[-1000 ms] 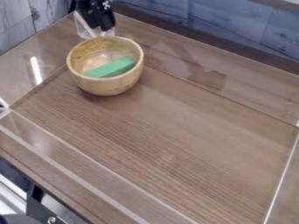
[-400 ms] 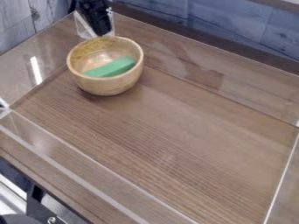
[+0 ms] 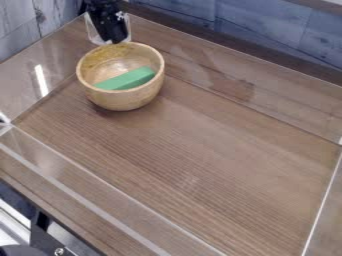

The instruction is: Put green stick into wooden bowl

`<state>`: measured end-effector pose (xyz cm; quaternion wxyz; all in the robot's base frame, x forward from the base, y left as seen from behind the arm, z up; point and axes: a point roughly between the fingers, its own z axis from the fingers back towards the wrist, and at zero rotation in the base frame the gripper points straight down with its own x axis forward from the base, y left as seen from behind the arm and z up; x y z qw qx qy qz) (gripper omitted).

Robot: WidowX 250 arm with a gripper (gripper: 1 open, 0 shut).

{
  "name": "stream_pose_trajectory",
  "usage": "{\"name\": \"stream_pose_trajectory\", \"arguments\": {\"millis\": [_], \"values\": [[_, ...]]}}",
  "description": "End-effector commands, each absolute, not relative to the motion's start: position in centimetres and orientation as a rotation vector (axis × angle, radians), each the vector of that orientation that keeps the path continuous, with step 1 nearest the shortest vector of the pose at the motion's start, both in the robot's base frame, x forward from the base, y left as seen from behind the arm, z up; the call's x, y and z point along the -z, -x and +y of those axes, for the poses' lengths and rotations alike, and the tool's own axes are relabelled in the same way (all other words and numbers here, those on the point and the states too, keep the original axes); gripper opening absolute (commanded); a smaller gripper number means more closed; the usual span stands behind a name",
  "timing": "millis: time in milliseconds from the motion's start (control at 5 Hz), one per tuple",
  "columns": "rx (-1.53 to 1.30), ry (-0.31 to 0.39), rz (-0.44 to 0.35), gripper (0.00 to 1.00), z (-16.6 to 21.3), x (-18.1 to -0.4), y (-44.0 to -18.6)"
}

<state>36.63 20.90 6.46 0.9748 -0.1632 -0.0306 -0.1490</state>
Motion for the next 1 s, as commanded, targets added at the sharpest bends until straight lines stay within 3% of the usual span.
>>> {"name": "stream_pose_trajectory", "arguments": {"millis": [0,200,600,800], "values": [[0.268,0.275,-0.114,1.0,21.3,-9.7,-37.3],[0.226,0.269,-0.116,1.0,21.3,-10.8,-37.4],[0.22,0.262,-0.103,1.0,21.1,-11.1,-37.3],[0.212,0.259,-0.096,0.0,21.0,-10.7,-37.4]]}}
